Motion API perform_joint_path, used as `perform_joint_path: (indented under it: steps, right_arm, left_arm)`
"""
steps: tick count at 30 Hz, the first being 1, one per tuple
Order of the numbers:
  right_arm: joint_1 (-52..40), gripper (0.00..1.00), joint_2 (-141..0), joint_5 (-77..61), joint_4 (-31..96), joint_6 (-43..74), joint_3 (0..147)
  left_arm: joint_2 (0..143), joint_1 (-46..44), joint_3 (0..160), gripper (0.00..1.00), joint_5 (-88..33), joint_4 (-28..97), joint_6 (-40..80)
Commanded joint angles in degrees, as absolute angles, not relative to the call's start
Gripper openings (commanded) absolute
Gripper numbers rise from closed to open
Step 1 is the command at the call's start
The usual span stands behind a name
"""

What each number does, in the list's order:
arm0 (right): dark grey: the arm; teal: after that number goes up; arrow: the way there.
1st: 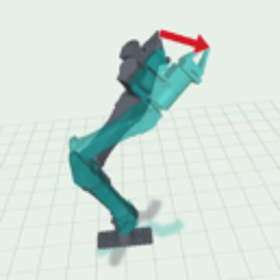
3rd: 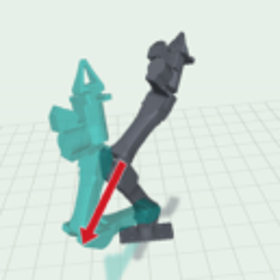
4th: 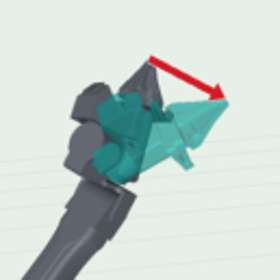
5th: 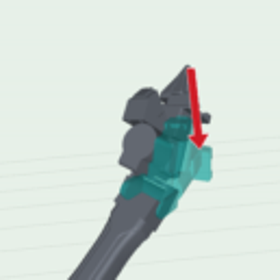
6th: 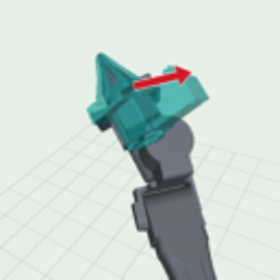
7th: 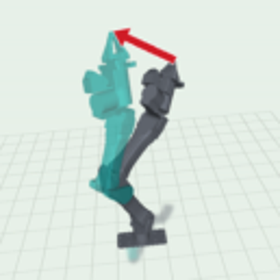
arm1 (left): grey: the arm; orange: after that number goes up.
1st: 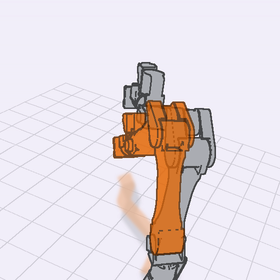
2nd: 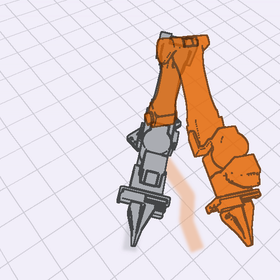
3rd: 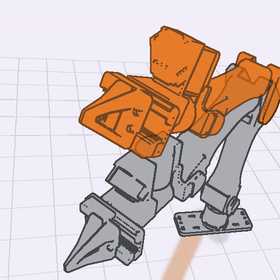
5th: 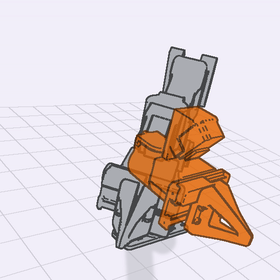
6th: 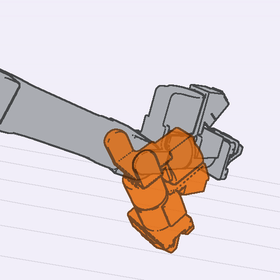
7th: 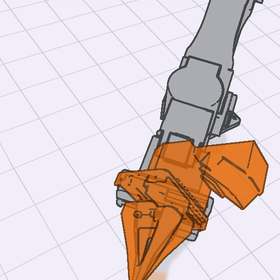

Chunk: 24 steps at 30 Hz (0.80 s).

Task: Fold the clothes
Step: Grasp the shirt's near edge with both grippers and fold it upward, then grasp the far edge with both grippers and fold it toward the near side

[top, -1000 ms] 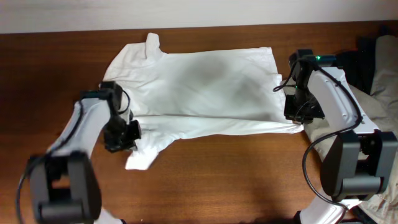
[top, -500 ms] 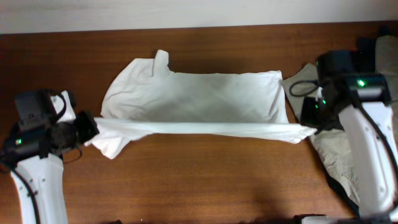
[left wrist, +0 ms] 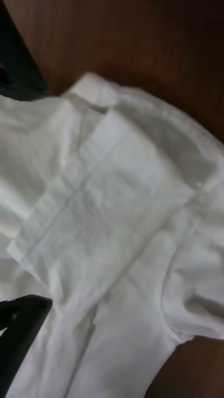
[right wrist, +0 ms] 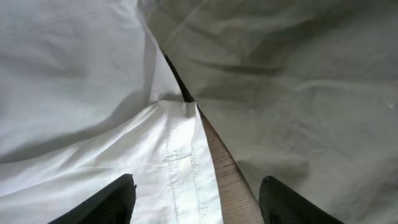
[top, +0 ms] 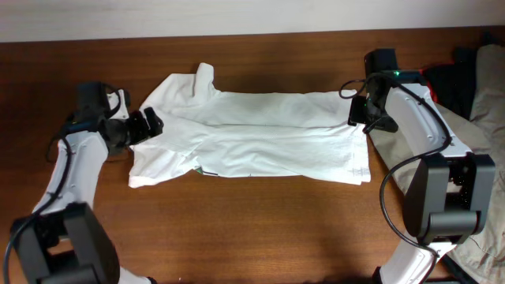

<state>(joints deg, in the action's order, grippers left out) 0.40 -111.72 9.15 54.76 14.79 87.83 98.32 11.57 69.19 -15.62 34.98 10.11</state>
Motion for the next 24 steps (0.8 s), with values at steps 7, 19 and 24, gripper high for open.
perform_joint_path:
  steps: [7,19,24]
  right_arm:
    - [1.67,0.70,-102.98,11.09,63.92,18.85,88.07]
    - [3.99,0.70,-100.84,10.72,72.01,18.92,88.07]
    - [3.99,0.70,-100.84,11.05,75.79,18.92,88.07]
  left_arm:
    - [94.48,12.16,67.85,0.99,-8.34,44.18,9.61]
    - [111.13,12.12,65.78,0.28,-13.85,43.79,9.54]
    - [110.80,16.84,65.71,0.00,9.96,57.36,18.70]
